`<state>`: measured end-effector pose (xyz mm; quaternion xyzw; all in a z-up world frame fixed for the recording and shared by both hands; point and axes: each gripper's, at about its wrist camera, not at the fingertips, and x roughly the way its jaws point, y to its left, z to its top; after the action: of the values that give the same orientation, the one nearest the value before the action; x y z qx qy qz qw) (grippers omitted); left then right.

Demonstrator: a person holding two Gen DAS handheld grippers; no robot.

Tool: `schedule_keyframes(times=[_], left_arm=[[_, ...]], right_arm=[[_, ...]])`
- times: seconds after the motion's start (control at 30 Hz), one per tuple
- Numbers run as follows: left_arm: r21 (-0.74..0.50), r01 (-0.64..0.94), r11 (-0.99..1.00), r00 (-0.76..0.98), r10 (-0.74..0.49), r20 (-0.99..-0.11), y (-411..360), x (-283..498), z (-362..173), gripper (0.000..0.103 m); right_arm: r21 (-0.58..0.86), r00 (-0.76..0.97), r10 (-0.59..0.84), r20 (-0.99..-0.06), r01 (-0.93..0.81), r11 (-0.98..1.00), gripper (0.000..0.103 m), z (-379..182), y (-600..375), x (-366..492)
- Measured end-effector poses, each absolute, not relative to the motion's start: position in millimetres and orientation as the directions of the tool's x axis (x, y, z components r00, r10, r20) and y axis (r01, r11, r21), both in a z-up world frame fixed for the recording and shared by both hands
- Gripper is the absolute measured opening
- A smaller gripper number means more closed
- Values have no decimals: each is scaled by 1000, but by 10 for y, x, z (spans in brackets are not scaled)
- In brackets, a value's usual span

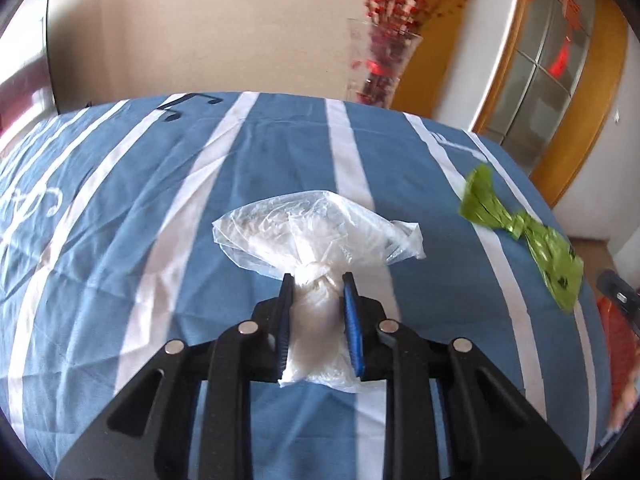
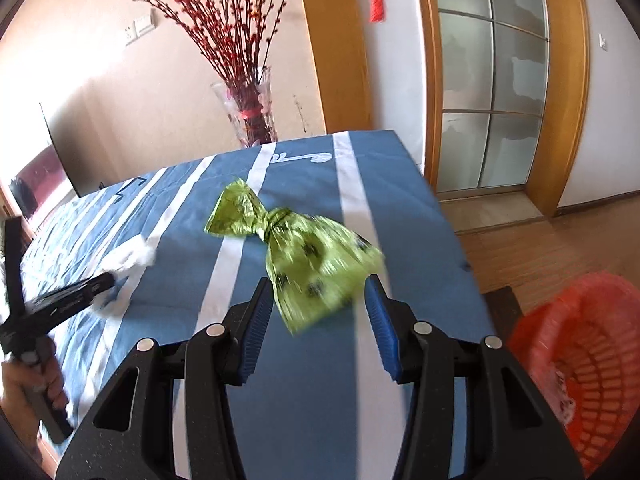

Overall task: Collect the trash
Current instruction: 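Grasp the green paw-print bag with the right tool while the left tool holds the clear bag, then carry the clear and green paw-print bags in both tools over the red basket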

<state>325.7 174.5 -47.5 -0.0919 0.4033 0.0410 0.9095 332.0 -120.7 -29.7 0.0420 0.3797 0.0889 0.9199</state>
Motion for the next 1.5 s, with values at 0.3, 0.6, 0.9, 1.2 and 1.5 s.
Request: schedule_keyframes(times=[0.3,0.6,0.9,1.2,1.5], left_arm=[[-110,-135,985,685,12,-729,1758,3247,-447,24],[-60,-122,991,690,41,-722,1657,3225,-433,24],[-31,-98,995,704,48,-708,1489,3065,-323,24],[-7,-41,999,735,25,-677,1126,2862,-124,24],[-1,44,999,745,-34,-667,624,2783,-4,24]], right_arm=[[69,587,123,-800,-114,991,60,-639,-838,4097],[8,584,110,-805,-174,985,3,-682,-685,3930],[62,627,150,-764,-160,985,2,-439,-865,3517],[-3,711,69,-700,-100,995,2,-101,-1137,3000],[-61,765,-26,-643,-17,998,2,144,-1462,2657]])
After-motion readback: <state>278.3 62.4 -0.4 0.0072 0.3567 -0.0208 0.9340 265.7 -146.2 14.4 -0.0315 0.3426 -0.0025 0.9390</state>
